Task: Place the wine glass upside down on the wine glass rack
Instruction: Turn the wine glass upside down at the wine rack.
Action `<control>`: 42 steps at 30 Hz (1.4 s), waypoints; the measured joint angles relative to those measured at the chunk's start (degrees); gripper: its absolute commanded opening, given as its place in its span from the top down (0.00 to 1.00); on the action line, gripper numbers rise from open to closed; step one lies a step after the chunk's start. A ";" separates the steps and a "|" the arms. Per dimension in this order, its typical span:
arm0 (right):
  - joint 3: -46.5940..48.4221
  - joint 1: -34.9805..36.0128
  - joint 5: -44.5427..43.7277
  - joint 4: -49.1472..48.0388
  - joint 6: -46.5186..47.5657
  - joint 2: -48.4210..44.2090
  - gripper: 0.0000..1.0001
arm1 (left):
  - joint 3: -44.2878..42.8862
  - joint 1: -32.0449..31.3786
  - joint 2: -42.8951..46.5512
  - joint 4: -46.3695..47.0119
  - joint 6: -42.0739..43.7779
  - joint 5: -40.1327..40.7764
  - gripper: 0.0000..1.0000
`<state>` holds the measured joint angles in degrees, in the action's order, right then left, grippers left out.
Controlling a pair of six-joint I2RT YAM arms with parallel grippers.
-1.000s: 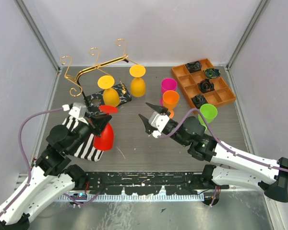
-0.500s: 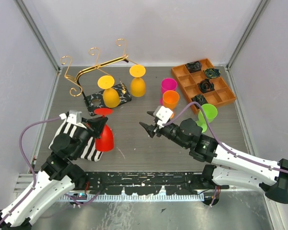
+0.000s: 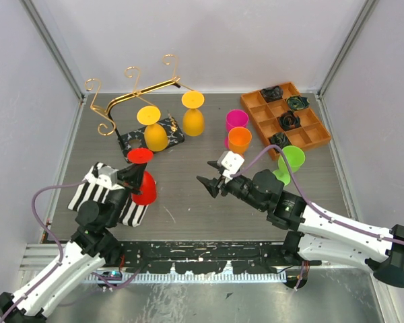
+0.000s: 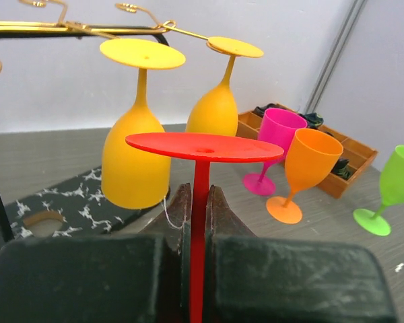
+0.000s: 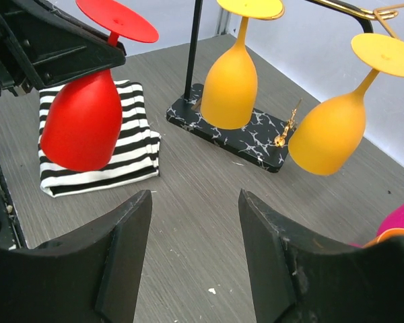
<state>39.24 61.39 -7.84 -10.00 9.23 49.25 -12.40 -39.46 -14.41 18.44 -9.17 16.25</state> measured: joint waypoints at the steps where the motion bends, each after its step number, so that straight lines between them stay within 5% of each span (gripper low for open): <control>1: -0.04 0.00 0.02 -0.02 -0.09 0.00 0.40 | 0.59 0.00 -0.48 1.64 1.68 -0.48 1.00; 8: -0.57 0.00 0.44 -0.17 -0.44 1.05 0.39 | 3.26 0.00 -4.92 12.48 11.32 -2.14 1.00; 19: -0.94 0.00 1.14 -0.24 -0.59 1.90 0.39 | 4.59 1.92 -6.40 23.15 23.21 5.79 1.00; 26: -0.94 0.00 1.81 -0.22 -0.87 2.27 0.39 | 4.59 11.87 -9.31 27.80 24.59 8.74 1.00; 33: -1.05 0.00 1.92 -0.17 -1.66 2.27 0.39 | 4.59 27.28 -18.03 33.64 16.87 2.95 1.00; 42: -2.01 0.00 1.95 -0.15 -2.01 2.29 0.38 | 4.52 35.71 -29.83 44.17 10.97 -5.09 1.00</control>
<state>37.23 61.39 -5.89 -10.15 7.22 51.55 -7.88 -3.75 -44.25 62.61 1.80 11.16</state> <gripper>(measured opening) 0.614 0.051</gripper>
